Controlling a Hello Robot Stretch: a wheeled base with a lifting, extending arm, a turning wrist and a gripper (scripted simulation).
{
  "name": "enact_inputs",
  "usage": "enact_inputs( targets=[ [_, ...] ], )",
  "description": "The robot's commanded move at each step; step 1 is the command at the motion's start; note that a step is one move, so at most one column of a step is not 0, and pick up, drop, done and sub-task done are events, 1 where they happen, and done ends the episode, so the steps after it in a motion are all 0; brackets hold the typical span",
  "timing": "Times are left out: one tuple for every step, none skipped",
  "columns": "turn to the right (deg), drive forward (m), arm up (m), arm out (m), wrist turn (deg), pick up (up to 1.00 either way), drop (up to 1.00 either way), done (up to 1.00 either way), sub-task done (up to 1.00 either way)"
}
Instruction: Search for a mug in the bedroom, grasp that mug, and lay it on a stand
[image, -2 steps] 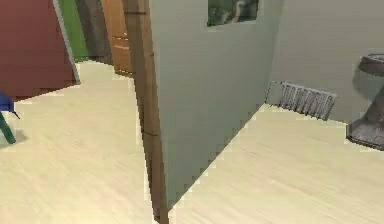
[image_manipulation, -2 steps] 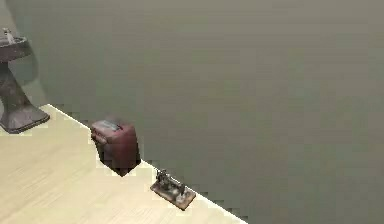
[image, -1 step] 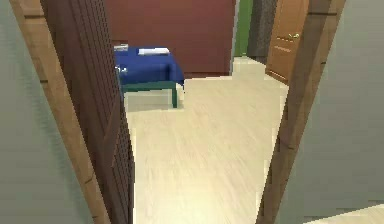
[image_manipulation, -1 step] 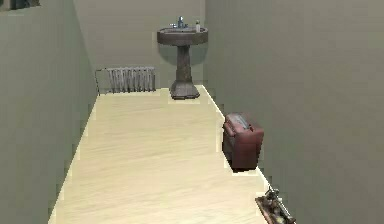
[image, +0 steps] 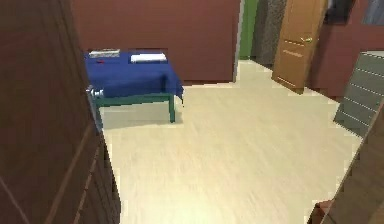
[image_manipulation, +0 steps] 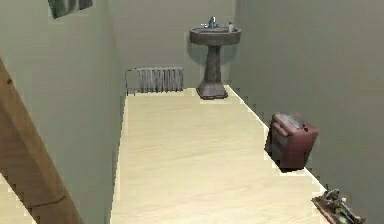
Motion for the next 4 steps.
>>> enact_inputs(
  targets=[
    [-6.0, 0.00, 0.00, 0.00, 0.0, 0.00, 0.00, 0.00, 0.00],
    [0.0, 0.95, 0.00, 0.00, 0.0, 0.00, 0.00, 0.00, 0.00],
    [45.0, 0.00, 0.00, 0.00, 0.0, 0.00, 0.00, 0.00, 0.00],
    [24.0, 0.00, 0.00, 0.00, 0.0, 0.00, 0.00, 0.00, 0.00]
  ],
)
